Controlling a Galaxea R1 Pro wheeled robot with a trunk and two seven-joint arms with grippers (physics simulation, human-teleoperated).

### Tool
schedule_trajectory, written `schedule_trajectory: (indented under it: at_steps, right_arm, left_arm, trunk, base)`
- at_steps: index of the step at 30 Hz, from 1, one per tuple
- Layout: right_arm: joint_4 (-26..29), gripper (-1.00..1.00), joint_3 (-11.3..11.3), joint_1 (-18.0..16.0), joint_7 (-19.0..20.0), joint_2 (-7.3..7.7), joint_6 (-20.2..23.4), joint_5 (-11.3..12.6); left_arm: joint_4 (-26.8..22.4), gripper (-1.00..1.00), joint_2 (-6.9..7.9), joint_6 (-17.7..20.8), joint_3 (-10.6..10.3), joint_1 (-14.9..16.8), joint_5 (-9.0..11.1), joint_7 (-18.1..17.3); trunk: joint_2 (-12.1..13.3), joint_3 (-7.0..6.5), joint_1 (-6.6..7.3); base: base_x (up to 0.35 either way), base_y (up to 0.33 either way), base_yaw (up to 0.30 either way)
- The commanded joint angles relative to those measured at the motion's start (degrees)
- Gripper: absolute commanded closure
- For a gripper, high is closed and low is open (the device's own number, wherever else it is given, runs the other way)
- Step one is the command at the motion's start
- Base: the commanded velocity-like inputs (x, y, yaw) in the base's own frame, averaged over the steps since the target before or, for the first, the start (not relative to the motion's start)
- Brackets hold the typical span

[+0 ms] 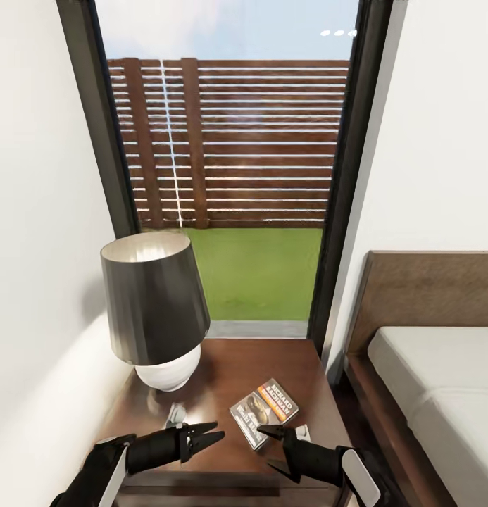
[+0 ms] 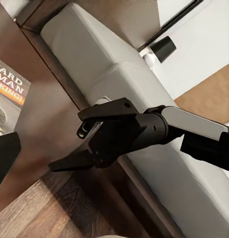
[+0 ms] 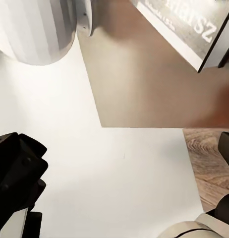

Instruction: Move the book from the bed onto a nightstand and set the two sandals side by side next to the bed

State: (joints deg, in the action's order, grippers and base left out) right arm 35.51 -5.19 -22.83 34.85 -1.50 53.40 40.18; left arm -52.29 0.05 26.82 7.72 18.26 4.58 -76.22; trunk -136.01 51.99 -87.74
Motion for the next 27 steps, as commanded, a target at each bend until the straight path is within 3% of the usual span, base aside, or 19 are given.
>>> schedule_trajectory:
  at_steps: [1,27]
  right_arm:
    - [0.00,-1.00,-0.33,-0.03,0.24,-0.07,0.31,-0.37]
    - [0.08,-1.00,-0.08,-0.03,0.37,-0.17,-0.22,-0.37]
  left_arm:
    - [0.00,-1.00,0.00,0.60,0.02,0.02,0.11,-0.16]
    - [-0.02,-1.00,0.04,0.60,0.01,0.02,-0.10,-0.16]
  trunk:
    - [0.39,-0.13,0.24]
    - [10.82,-4.80,5.95]
  base:
    - [0.000,0.000,0.000]
    - [0.000,0.000,0.000]
